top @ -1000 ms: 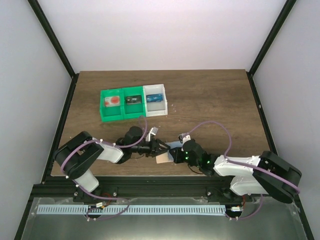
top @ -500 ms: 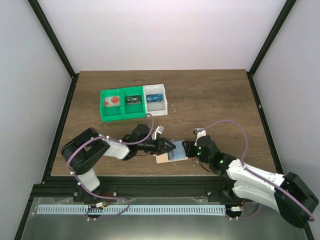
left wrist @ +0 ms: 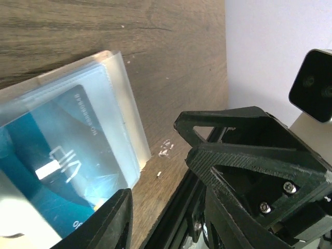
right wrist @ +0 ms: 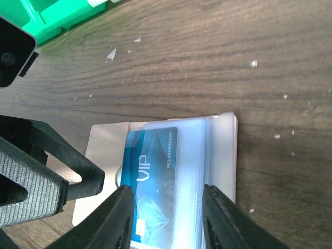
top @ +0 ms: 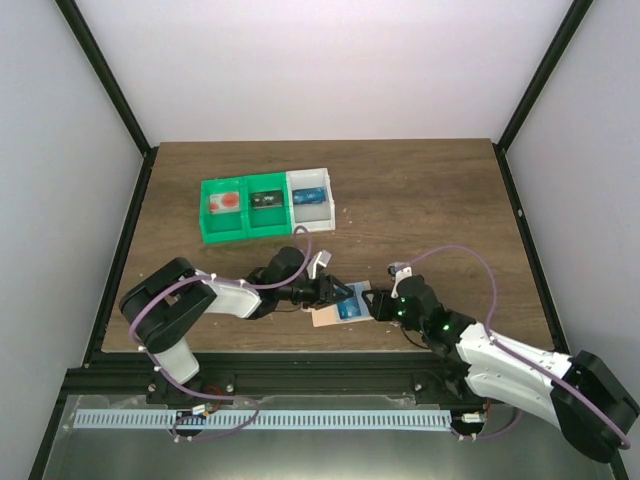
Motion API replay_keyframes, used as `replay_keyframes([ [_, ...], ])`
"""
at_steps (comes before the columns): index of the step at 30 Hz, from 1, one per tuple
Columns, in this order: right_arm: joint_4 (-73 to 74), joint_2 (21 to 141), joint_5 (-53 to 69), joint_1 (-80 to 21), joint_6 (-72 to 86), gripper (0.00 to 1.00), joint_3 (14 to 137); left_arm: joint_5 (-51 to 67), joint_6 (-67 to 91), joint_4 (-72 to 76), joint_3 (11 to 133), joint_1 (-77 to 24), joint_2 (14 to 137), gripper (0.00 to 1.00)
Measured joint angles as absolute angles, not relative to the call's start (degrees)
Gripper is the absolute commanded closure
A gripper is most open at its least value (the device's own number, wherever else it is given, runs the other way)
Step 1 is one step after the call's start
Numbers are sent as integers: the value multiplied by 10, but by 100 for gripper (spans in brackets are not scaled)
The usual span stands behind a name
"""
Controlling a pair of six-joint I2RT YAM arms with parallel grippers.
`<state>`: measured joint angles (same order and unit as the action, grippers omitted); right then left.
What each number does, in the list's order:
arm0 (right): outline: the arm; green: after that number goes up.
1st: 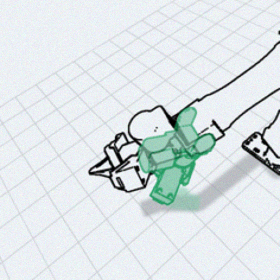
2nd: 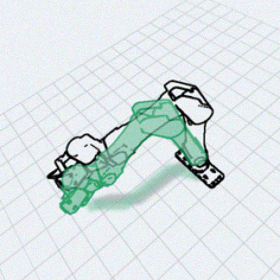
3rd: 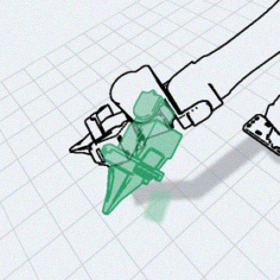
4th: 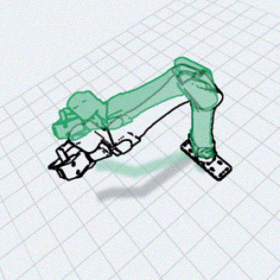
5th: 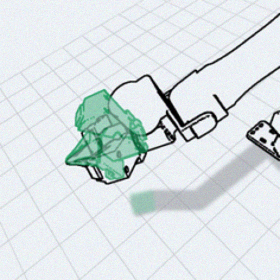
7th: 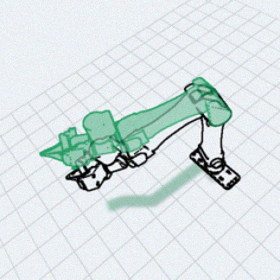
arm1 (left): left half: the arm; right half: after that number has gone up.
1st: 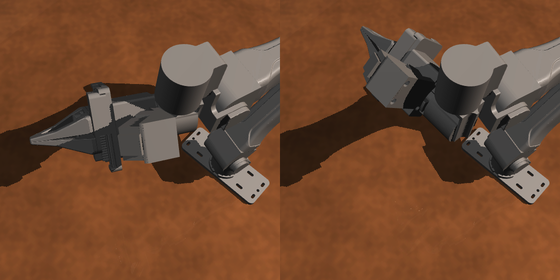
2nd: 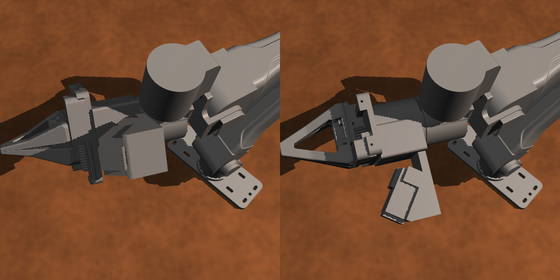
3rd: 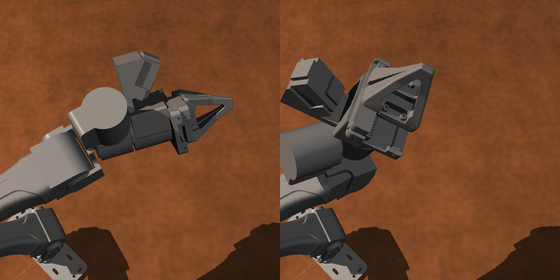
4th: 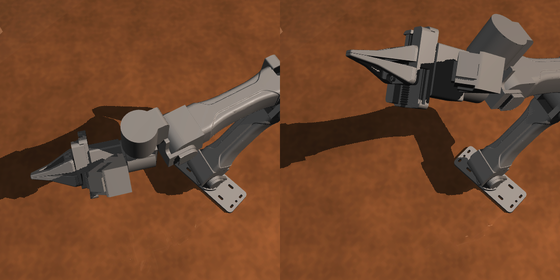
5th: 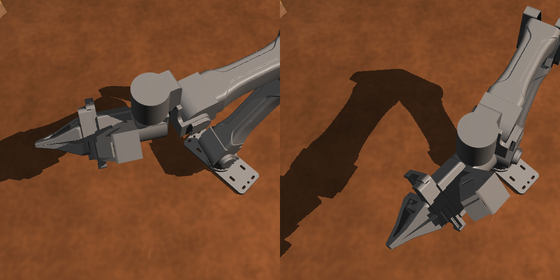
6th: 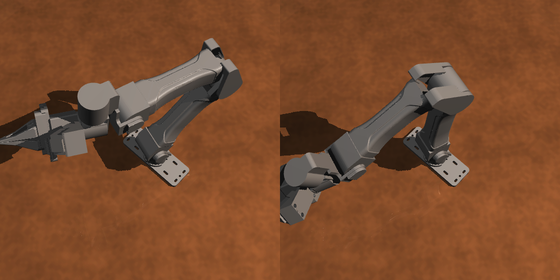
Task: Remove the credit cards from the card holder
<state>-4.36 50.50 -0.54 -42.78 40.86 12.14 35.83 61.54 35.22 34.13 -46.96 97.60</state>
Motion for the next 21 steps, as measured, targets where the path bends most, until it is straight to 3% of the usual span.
replay_keyframes([
  [9,-30,585,8,-425,384,55,146,331,582,309,316,-455,970,59],
  [21,-39,652,35,-421,371,69,154,319,572,301,262,-417,932,63],
])
